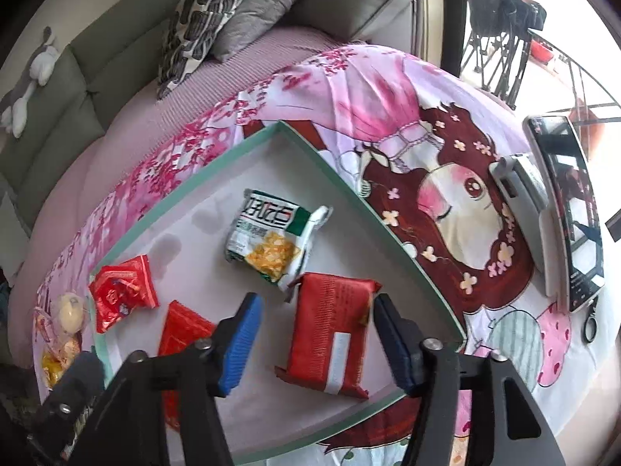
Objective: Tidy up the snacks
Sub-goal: 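Carry both packs over the tray and open both tools to release them, then move both open tools back toward the snack pile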
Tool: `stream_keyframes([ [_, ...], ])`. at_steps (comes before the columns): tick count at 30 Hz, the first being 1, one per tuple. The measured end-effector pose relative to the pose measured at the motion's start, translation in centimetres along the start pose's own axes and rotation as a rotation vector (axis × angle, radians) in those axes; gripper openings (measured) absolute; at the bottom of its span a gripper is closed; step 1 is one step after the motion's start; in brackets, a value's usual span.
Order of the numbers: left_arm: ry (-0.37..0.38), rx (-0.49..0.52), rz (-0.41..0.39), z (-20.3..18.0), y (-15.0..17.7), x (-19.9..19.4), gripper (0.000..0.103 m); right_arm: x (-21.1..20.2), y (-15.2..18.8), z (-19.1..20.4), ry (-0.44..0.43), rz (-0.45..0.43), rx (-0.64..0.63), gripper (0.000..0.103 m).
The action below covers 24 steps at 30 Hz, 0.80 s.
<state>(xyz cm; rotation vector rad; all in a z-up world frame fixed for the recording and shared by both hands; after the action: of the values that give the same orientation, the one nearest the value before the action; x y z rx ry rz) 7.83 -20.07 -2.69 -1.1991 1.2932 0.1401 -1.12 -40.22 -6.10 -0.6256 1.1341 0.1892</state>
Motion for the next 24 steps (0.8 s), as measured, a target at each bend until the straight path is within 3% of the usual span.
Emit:
stream_keyframes([
  [4, -0.247, 0.019, -0.016, 2.0, -0.1, -1.3, 0.074, 0.2, 0.6, 1.3, -0.032, 0.011, -0.043, 0.078],
  [7, -0.36, -0.018, -0.01, 3.8, -0.1, -2.0, 0.074, 0.0, 0.9, 2.2, -0.058, 0.008, -0.068, 0.082],
  [10, -0.387, -0.069, -0.03, 5.4, 0.1, -3.0, 0.074, -0.7, 1.2, 3.4, -0.107, -0.006, -0.106, 0.082],
  [16, -0.474, -0.105, -0.062, 7.9, 0.5, -5.4, 0.085, -1.9, 2.2, 5.4, -0.171, -0.035, -0.163, 0.082],
  [18, -0.491, -0.116, -0.075, 8.6, 0.7, -6.3, 0.1, -2.1, 2.5, 5.8, -0.193, -0.03, -0.167, 0.082],
  [24, -0.472, -0.179, -0.108, 10.9, 1.7, -8.4, 0.103, -2.3, 3.6, 7.1, -0.256, -0.012, -0.183, 0.082],
])
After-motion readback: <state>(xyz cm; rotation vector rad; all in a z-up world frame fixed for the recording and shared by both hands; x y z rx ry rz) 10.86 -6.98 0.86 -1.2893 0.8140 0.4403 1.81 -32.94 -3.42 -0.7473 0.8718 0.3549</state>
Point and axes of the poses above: each gripper's, at about its wrist camera, not at the fingertips, and x roughly the way its jaws point, z to its left, y to its underside, the point moved 3 cm from there along x, roughly the way its jaws point, and after that the axes turned 11 degrees about x, right-handed, at the moved point
